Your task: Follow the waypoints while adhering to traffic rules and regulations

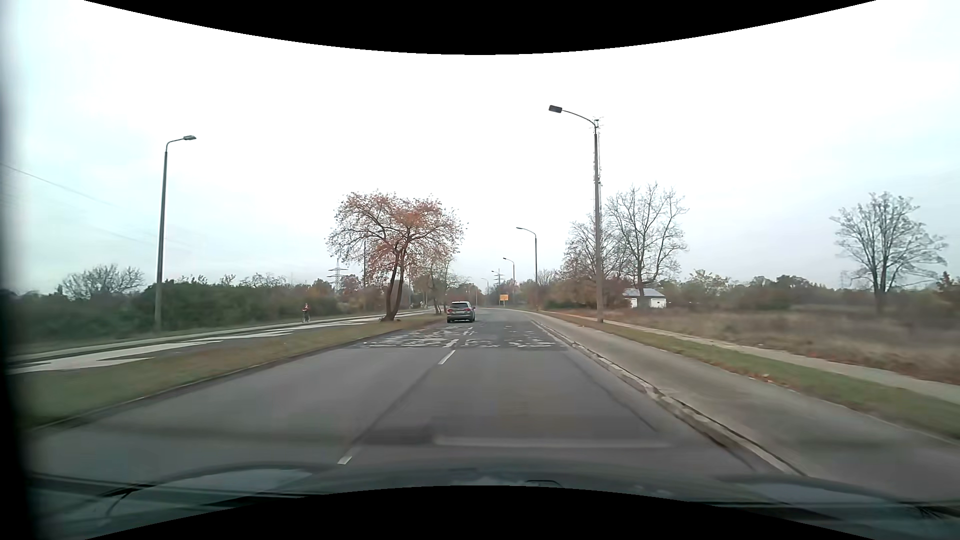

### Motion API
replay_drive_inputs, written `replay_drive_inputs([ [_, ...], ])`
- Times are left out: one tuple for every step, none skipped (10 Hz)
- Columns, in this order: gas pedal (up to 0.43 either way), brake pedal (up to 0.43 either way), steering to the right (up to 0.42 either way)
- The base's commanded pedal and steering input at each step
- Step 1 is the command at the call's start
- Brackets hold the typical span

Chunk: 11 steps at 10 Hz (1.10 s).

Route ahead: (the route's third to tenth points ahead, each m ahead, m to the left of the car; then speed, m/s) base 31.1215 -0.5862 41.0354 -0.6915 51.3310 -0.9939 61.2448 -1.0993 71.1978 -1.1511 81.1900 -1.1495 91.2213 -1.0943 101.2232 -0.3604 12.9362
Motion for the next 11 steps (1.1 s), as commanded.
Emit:
replay_drive_inputs([
  [0.150,0.000,0.003],
  [0.150,0.000,0.002],
  [0.150,0.000,0.000],
  [0.150,0.000,0.000],
  [0.150,0.000,0.000],
  [0.150,0.000,0.000],
  [0.150,0.000,0.000],
  [0.150,0.000,0.000],
  [0.150,0.000,0.000],
  [0.150,0.000,0.000],
  [0.150,0.000,0.000],
])
